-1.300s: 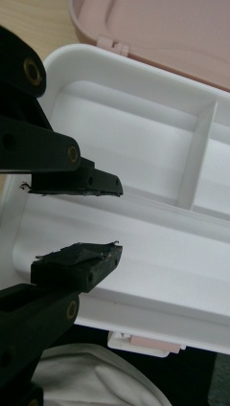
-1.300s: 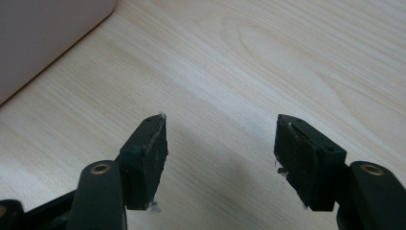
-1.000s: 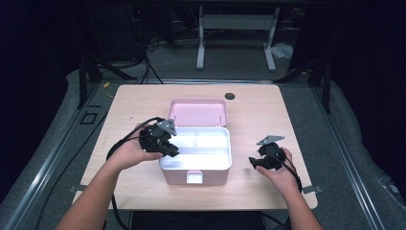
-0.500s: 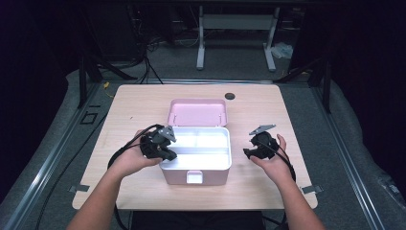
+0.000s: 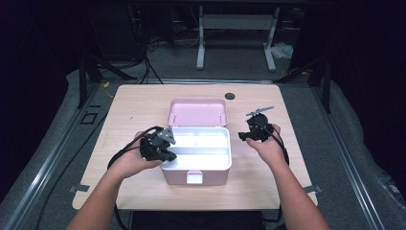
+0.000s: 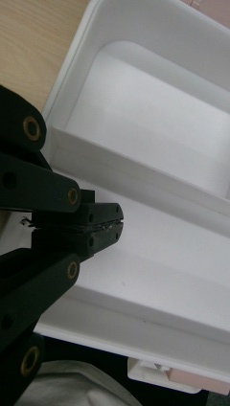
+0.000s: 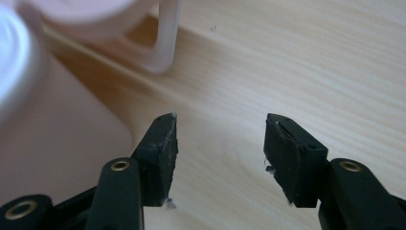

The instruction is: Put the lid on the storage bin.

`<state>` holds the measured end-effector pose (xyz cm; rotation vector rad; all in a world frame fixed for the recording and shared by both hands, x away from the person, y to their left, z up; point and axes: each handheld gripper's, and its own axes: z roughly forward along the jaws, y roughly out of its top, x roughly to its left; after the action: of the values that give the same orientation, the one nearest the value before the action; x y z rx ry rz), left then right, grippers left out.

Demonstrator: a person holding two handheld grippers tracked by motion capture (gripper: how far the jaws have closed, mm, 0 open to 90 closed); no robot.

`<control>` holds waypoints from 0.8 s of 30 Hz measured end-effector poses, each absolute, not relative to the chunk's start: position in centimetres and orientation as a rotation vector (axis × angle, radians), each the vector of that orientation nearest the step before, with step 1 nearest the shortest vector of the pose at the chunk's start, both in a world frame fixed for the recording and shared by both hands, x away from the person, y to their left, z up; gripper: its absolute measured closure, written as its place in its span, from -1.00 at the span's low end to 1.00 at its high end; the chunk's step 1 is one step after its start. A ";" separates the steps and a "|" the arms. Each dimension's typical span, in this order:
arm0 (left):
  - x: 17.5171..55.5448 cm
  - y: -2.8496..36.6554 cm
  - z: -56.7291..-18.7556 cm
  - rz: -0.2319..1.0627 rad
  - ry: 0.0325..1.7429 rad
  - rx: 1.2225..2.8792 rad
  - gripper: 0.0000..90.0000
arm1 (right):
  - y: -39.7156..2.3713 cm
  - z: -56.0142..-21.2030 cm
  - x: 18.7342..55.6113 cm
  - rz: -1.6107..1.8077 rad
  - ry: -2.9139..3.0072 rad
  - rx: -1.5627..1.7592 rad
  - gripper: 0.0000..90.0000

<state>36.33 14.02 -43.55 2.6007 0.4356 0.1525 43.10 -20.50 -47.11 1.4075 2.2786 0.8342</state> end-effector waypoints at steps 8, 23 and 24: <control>36.2 13.9 -43.5 0.164 0.434 2.607 0.98 | -18.4 -44.4 46.0 0.849 2.145 1.530 0.20; 36.2 14.0 -43.6 0.166 0.444 2.601 0.98 | -15.1 -42.0 51.3 0.798 2.120 1.697 0.48; 36.1 14.0 -43.6 0.167 0.443 2.601 0.98 | -15.0 -42.1 51.5 0.799 2.119 1.708 0.49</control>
<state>36.14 13.96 -43.57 2.6011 0.4433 0.1671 51.48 -15.03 -42.08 1.7084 2.1187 0.7988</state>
